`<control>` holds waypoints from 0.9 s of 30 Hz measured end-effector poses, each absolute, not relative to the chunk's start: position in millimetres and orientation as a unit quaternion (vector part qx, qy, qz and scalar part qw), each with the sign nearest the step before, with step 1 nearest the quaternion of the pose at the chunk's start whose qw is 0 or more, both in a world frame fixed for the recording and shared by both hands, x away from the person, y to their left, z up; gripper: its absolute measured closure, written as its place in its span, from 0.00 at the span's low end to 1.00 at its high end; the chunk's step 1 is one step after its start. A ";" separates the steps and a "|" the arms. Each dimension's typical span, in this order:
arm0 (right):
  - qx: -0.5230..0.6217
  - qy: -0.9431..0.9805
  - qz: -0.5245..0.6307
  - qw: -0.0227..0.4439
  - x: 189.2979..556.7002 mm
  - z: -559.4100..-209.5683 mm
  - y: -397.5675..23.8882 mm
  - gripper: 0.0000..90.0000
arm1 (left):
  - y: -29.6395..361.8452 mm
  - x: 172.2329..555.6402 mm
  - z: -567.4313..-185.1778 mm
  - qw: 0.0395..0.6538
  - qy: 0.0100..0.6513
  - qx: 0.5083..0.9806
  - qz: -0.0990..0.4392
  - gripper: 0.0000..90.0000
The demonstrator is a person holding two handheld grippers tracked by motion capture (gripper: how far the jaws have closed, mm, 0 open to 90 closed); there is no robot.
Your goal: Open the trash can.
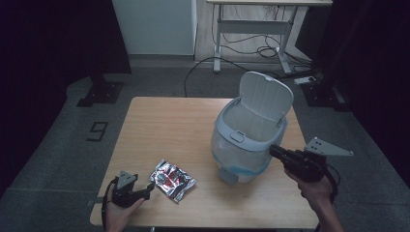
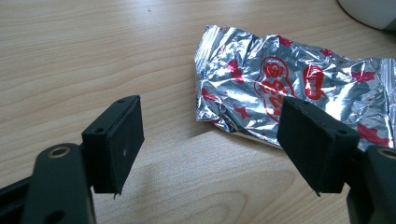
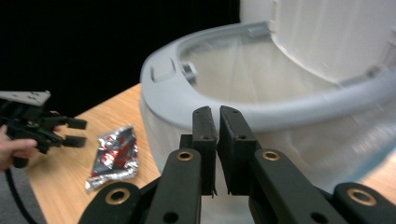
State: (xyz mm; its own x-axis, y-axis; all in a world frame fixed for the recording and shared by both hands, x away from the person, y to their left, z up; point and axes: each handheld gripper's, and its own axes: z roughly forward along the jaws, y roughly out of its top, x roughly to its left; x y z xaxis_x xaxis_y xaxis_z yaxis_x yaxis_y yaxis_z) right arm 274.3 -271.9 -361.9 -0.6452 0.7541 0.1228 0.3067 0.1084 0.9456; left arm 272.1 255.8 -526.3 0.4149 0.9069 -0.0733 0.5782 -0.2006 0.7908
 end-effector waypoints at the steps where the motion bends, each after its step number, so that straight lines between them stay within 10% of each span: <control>1: 0.373 0.716 0.553 0.207 271.4 -371.2 -277.3 0.90 | 255.9 272.3 -526.9 0.389 0.499 0.745 0.211 0.26; 27: 0.419 0.724 0.510 0.200 278.0 -482.0 -297.8 0.53 | 258.8 275.0 -529.5 0.386 0.501 0.747 0.206 0.25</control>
State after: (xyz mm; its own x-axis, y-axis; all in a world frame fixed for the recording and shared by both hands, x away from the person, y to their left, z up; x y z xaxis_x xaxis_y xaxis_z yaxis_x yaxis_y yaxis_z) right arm 278.0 -297.8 -482.0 -0.5689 0.8109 0.1369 0.4022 0.1292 0.9064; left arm 275.0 258.8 -529.5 0.4138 0.9070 -0.0784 0.5889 -0.2011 0.7828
